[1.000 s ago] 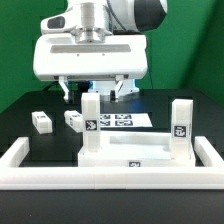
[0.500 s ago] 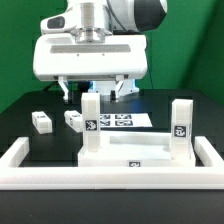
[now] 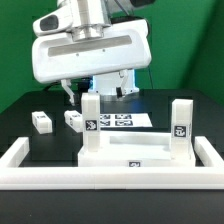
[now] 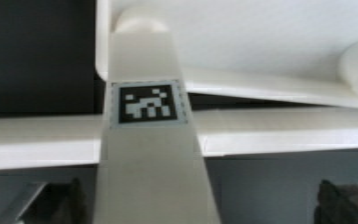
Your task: Assemble desk
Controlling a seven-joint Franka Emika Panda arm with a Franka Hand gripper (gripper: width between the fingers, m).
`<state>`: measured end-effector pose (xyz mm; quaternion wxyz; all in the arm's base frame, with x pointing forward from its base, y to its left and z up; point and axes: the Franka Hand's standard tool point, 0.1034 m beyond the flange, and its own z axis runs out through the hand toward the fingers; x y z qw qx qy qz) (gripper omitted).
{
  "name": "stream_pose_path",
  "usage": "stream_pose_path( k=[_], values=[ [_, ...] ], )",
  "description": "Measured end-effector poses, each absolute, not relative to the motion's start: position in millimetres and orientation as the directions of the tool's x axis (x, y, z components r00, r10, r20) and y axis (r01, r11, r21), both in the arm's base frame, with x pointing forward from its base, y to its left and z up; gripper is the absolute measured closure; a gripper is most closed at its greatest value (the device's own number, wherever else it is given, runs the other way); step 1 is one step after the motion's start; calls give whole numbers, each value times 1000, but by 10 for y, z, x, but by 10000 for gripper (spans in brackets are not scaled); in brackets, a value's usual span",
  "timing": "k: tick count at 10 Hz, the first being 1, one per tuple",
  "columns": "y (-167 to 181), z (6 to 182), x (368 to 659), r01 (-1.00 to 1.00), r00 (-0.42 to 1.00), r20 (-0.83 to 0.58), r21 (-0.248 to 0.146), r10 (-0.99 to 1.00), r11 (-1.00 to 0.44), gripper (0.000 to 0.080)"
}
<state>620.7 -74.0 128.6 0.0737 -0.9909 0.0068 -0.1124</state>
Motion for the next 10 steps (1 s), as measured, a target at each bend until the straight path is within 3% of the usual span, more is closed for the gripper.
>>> stream_pose_path(
  k=[3,9,10],
  values=[
    [-777,1266,6154,-9,1000,5,-190,-10,-982,150],
    [-744,1233,6210,-24,1000,-10,-198,-23,-980,150],
    [-818,1160,6142,-21,998,-62,-203,-9,-979,150]
  ],
)
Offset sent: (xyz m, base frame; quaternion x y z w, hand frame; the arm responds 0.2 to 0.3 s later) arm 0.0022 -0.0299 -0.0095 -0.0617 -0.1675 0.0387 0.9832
